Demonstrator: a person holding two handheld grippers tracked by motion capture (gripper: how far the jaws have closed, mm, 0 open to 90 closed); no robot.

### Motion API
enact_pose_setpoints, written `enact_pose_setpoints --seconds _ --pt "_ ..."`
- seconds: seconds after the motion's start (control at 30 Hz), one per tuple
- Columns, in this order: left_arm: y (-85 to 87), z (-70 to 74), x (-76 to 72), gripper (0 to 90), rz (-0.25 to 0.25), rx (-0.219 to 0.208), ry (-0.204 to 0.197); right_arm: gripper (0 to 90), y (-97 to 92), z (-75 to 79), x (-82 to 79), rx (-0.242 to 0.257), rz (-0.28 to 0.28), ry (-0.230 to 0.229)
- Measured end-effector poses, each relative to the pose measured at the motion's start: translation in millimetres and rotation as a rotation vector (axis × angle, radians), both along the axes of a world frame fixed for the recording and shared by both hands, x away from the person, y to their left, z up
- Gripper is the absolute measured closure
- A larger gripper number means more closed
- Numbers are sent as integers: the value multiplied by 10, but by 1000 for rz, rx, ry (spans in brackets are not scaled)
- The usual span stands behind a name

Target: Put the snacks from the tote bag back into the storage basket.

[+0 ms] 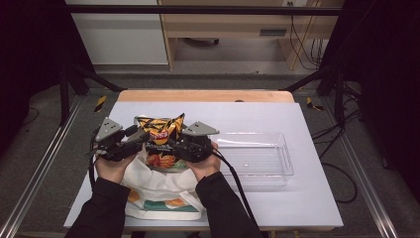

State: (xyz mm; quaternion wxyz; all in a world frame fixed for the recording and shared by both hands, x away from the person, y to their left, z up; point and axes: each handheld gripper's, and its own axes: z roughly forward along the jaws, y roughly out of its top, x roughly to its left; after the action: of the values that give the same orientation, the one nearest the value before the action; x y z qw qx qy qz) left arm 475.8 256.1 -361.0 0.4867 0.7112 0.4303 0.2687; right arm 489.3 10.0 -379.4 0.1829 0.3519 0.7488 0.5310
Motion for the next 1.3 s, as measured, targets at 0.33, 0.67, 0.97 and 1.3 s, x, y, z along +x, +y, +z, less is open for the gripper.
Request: enact_pose_setpoints --seconds 0.33,0.67,0.97,1.3 --pt "-5 -8 7 486 -5 -3 4 546 63 -76 47 -41 8 -3" --pt "17 0 5 488 -2 -24 4 885 60 -82 48 -99 -30 11" --pt "48 9 37 452 6 -81 5 900 46 -83 -38 -138 -4 -38" --pt "2 -38 73 577 -2 -88 63 900 14 -91 -160 -155 19 -54"
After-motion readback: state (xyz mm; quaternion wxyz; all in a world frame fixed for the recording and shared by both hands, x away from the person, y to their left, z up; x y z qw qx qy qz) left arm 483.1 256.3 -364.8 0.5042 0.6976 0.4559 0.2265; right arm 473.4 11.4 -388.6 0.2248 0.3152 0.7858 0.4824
